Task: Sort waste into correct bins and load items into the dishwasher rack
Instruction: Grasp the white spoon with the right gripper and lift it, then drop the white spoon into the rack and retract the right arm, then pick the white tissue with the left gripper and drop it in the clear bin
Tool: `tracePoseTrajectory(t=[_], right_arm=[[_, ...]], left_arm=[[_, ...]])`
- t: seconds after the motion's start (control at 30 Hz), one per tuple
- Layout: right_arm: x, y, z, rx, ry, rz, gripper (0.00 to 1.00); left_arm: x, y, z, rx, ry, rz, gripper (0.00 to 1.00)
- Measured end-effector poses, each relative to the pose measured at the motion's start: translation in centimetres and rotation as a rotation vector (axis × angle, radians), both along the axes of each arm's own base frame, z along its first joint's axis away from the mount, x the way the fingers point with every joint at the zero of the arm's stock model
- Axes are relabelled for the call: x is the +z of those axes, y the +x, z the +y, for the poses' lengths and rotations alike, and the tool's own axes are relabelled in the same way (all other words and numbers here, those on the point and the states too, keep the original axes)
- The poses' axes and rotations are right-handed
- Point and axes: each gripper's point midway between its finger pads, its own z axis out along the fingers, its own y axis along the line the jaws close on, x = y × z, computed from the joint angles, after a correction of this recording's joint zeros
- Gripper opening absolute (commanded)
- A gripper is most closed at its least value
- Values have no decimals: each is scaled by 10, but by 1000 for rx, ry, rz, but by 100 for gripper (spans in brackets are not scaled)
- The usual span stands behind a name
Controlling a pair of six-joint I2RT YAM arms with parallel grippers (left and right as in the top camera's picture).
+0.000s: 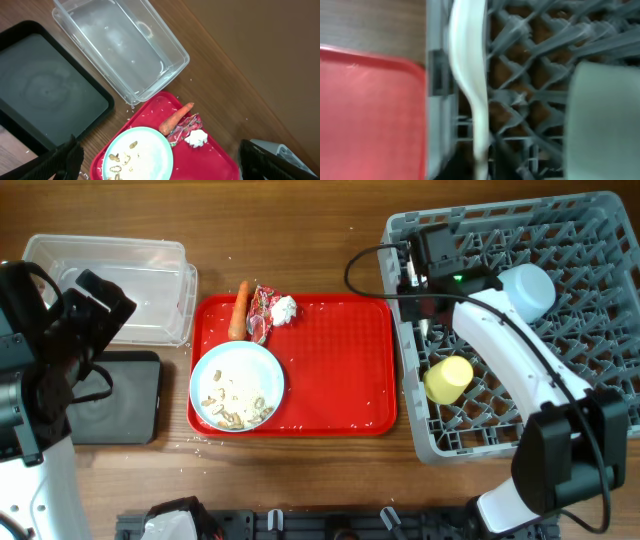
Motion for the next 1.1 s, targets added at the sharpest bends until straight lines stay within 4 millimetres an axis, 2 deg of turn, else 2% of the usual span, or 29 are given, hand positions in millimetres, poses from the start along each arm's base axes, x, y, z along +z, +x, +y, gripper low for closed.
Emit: tracePoseTrajectory(t=[0.07, 0.1, 0.17, 0.2, 0.27, 0.3, 0.37, 0.4, 0.43, 0.53, 0.67, 0.7, 0.73, 0.77, 0.8, 0.83, 0.87, 0.93, 1.03, 1.1], right_arm=[[8, -8, 7, 26, 37, 12, 60], [24, -16, 9, 33, 65, -5, 65], [73, -19, 15, 58, 137, -119, 67], [108, -28, 19, 82, 192, -199, 100], [172, -52, 30, 152, 318, -341, 100], [218, -78, 38, 223, 412, -443, 100], [252, -105, 47, 261, 529, -499, 100], [259, -115, 47, 265, 560, -507, 100], [256, -129, 43, 252, 560, -477, 100], [253, -149, 16, 165, 476, -489, 100], [275, -170, -16, 164, 340, -704, 100], [270, -175, -21, 171, 314, -760, 100], [258, -174, -26, 165, 306, -830, 100], [230, -173, -31, 151, 284, -811, 100], [223, -167, -32, 152, 290, -860, 100], [204, -165, -34, 147, 290, -866, 100], [169, -166, -38, 136, 287, -852, 100], [129, -166, -38, 146, 303, -891, 100], [93, -168, -35, 169, 328, -990, 100], [84, -166, -33, 172, 362, -1086, 100]], left_arm=[[0, 0, 0, 0, 0, 0, 100], [0, 0, 0, 0, 0, 0, 100], [0, 0, 0, 0, 0, 0, 100], [0, 0, 0, 0, 0, 0, 100], [0, 0, 0, 0, 0, -1, 100], [0, 0, 0, 0, 0, 0, 100], [0, 0, 0, 0, 0, 0, 100], [0, 0, 0, 0, 0, 1, 100], [0, 0, 0, 0, 0, 1, 100], [0, 0, 0, 0, 0, 0, 100], [0, 0, 0, 0, 0, 1, 100], [0, 0, 0, 0, 0, 0, 100], [0, 1, 0, 0, 0, -1, 100], [0, 0, 0, 0, 0, 1, 100], [0, 0, 0, 0, 0, 2, 100], [0, 0, 0, 0, 0, -1, 100], [0, 0, 0, 0, 0, 2, 100], [-1, 0, 0, 0, 0, 2, 100], [0, 0, 0, 0, 0, 1, 100], [-1, 1, 0, 0, 0, 2, 100]])
